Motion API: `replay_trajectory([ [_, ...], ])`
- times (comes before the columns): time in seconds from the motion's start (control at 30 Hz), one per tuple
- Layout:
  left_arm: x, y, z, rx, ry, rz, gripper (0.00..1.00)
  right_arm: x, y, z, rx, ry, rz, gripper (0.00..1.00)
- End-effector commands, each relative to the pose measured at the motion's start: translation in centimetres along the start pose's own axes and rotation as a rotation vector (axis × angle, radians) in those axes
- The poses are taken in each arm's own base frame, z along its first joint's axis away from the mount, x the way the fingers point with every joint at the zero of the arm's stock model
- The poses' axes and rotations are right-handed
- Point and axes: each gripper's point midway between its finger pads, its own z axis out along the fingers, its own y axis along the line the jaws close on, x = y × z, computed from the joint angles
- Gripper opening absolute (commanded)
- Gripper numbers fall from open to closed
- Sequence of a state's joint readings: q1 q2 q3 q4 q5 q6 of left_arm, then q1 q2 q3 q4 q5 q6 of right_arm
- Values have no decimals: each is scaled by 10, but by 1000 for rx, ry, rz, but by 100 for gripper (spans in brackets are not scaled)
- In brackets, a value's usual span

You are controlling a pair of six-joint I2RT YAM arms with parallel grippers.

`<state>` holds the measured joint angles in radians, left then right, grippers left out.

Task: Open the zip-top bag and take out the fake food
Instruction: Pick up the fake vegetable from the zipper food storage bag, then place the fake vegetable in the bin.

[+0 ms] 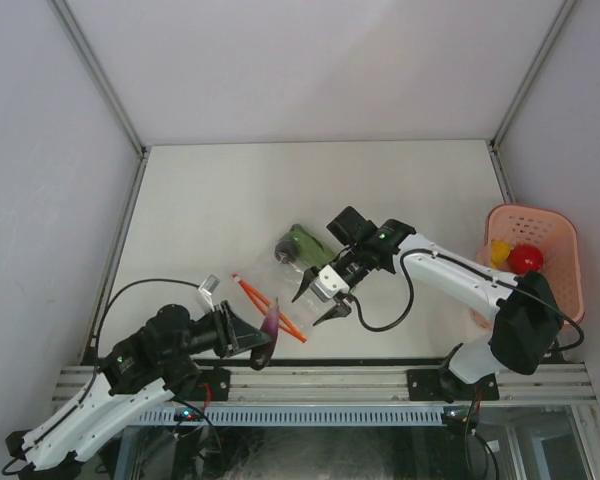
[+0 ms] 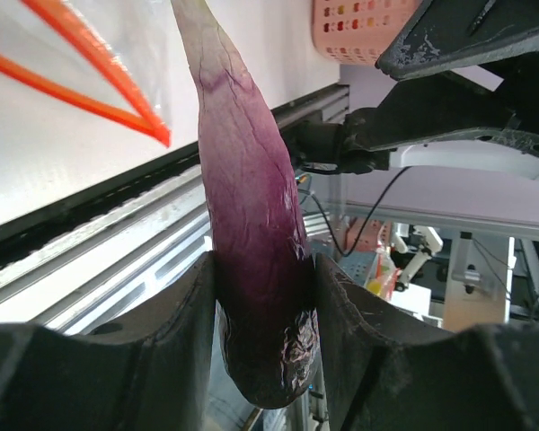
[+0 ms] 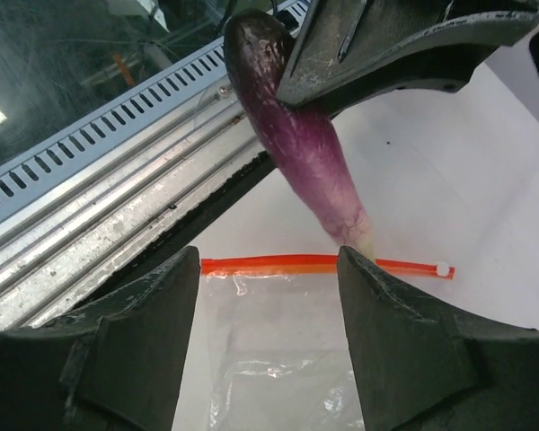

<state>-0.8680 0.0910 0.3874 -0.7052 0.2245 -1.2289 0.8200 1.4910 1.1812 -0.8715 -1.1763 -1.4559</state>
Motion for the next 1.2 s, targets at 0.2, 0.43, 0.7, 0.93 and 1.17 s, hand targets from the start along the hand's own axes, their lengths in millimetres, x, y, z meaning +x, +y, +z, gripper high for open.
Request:
replay_trajectory([
  [0.2, -3, -65, 29, 269, 89, -5, 12, -16, -5, -25, 80, 78, -181, 67],
  [0.43, -7, -75, 46, 341, 135, -44, 12, 3, -2, -28, 85, 161, -245, 74],
  [0.7, -9, -86, 57, 399, 179, -53, 12, 22, -7, -25, 103, 252, -274, 73],
  [0.93, -15, -90, 61, 420, 184, -59, 12, 21, -8, -21, 107, 247, -264, 63],
  [1.17, -20, -81, 67, 404, 176, -63, 13, 18, -7, -18, 99, 238, -263, 49],
])
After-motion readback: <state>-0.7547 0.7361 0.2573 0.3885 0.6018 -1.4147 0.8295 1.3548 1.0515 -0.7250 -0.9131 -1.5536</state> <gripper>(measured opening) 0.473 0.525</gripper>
